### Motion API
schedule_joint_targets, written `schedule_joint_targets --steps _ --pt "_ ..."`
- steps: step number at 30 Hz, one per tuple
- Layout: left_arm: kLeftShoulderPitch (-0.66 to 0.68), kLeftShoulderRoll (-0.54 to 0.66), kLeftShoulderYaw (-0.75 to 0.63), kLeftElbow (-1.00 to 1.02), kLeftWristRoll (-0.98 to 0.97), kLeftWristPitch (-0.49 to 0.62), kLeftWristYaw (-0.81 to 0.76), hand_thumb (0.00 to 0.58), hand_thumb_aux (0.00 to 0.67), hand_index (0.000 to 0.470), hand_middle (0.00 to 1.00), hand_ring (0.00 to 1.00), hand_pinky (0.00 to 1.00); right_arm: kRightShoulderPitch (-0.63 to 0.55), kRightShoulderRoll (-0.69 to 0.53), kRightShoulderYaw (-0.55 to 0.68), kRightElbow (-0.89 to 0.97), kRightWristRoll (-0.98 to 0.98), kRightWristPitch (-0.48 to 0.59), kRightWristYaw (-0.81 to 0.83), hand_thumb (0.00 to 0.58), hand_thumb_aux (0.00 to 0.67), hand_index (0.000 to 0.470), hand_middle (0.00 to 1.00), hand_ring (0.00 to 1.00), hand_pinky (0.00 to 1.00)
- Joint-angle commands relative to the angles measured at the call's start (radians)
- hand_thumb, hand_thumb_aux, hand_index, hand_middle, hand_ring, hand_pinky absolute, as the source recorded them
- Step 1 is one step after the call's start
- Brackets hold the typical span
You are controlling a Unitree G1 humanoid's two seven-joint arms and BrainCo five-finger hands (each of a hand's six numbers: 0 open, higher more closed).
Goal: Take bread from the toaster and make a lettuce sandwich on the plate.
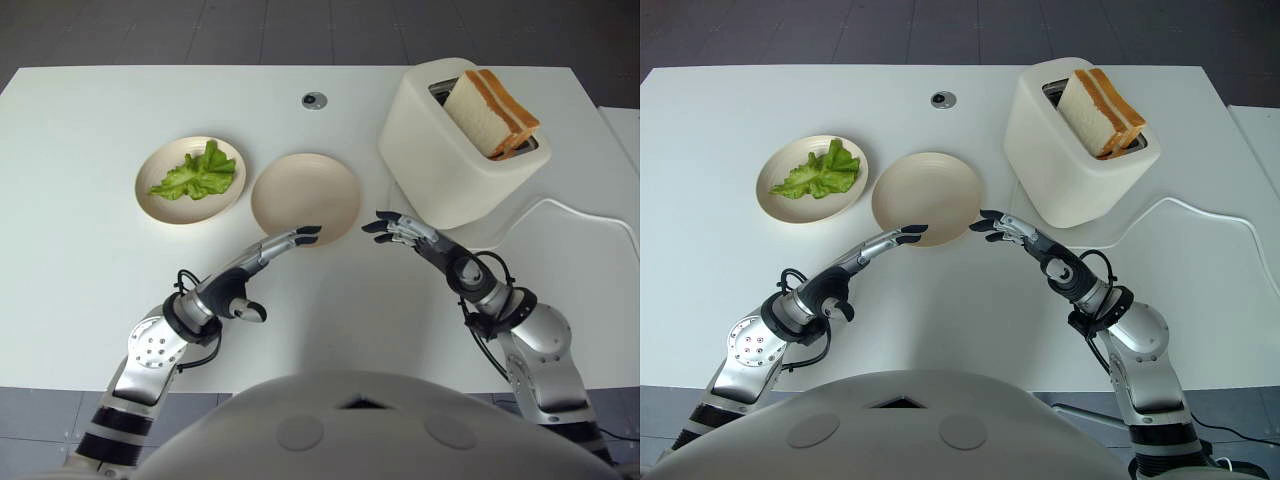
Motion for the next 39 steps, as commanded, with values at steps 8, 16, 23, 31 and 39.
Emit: schedule_joint_targets --steps 8,16,23,31,39 --pt "-0.035 -0.012 0.005 0.035 0.007 0.000 0.005 0.000 0.000 0.000 0.00 0.00 0.00 -0.045 0.020 -0.007 0.029 0.003 -0.009 -0.022 0.000 0.000 0.000 0.13 0.13 0.13" --pt "-0.041 -0.017 0.012 0.035 0.008 -0.001 0.011 0.000 0.000 0.000 0.00 0.00 0.00 -0.263 -0.013 -0.384 -0.064 0.153 0.062 -0.260 0.000 0.000 0.000 0.13 0.13 0.13" --pt "-0.007 -0.024 0.002 0.008 0.018 0.007 0.022 0.000 0.000 0.000 0.00 0.00 0.00 -0.358 -0.206 -0.520 0.183 -0.357 0.036 -0.421 0.000 0.000 0.000 0.13 0.13 0.13" --pt "-0.021 -0.025 0.003 0.012 0.014 0.012 0.016 0.000 0.000 0.000 0.00 0.00 0.00 -0.339 -0.284 -0.387 0.388 -0.534 0.041 -0.390 0.000 0.000 0.000 0.22 0.22 0.22" --pt "-0.029 -0.031 -0.005 0.002 0.002 0.015 0.012 0.000 0.000 0.000 0.00 0.00 0.00 -0.430 -0.317 -0.299 0.488 -0.583 0.050 -0.399 0.066 0.039 0.028 0.26 0.26 0.26"
